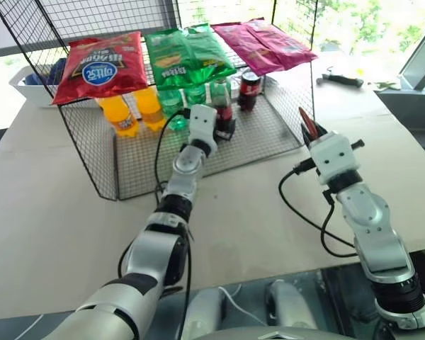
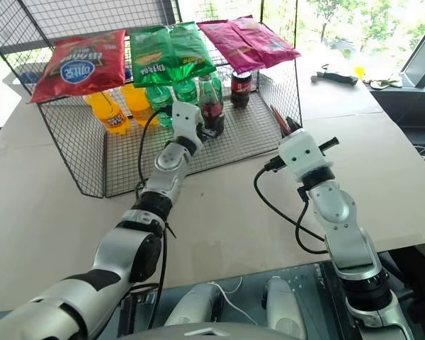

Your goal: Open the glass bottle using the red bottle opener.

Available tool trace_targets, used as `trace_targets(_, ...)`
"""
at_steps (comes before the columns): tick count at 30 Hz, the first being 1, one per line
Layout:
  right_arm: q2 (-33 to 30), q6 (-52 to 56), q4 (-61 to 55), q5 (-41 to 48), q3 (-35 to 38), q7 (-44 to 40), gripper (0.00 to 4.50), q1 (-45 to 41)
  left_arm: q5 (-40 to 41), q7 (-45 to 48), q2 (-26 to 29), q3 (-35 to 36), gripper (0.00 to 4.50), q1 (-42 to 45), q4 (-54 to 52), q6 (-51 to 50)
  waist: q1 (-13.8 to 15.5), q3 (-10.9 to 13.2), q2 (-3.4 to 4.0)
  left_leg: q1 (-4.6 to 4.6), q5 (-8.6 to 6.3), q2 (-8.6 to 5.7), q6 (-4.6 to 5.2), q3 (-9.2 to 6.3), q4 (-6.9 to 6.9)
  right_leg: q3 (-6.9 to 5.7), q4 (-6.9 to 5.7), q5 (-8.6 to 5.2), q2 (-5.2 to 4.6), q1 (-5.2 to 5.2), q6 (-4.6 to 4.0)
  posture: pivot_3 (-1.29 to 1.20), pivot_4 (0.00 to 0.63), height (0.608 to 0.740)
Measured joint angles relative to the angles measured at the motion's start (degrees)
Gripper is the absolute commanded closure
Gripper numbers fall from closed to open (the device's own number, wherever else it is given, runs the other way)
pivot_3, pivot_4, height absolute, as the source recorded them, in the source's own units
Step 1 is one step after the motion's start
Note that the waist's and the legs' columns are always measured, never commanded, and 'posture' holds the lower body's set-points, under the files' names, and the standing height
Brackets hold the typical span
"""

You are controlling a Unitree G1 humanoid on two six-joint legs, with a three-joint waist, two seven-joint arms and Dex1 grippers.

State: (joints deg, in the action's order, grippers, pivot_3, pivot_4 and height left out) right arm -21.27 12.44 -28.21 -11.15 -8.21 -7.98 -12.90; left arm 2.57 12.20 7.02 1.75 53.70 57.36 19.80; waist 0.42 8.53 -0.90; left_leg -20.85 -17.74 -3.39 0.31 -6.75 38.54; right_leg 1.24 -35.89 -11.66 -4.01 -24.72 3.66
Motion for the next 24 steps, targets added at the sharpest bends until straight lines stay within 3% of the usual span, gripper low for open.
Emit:
trace_targets(17,2.60,-0.05,-1.45,-4.08,0.02,-0.63,4.50,3.17,-3.99,-11.07,-1.53,1.25,0.08,12.55,17.28,1.86,-1.08,0.00,-0.01,0.00,0.00,-0.03,0.01,-0.01,0.01,-0.01,-0.02,0.00,-0.01,0.00,0.01,0.00,0.150,0.740)
trace_targets(23,3.03,-0.02,-2.52,-4.75,0.08,-1.04,4.50,3.61,-4.93,-12.69,-2.08,1.49,1.98,13.38,17.78,1.31,-1.16,0.00,-0.01,0.01,0.00,-0.03,0.01,-0.01,0.03,0.00,-0.06,0.00,0.00,0.00,0.01,0.00,0.150,0.740)
trace_targets(24,3.06,-0.02,-2.53,-4.86,0.13,-1.15,4.50,3.61,-5.15,-12.73,-2.13,1.64,1.95,13.38,17.78,1.29,-1.14,-0.01,-0.01,0.01,0.00,-0.03,0.00,-0.01,0.04,0.00,-0.06,0.00,0.00,0.01,0.01,0.00,0.150,0.740)
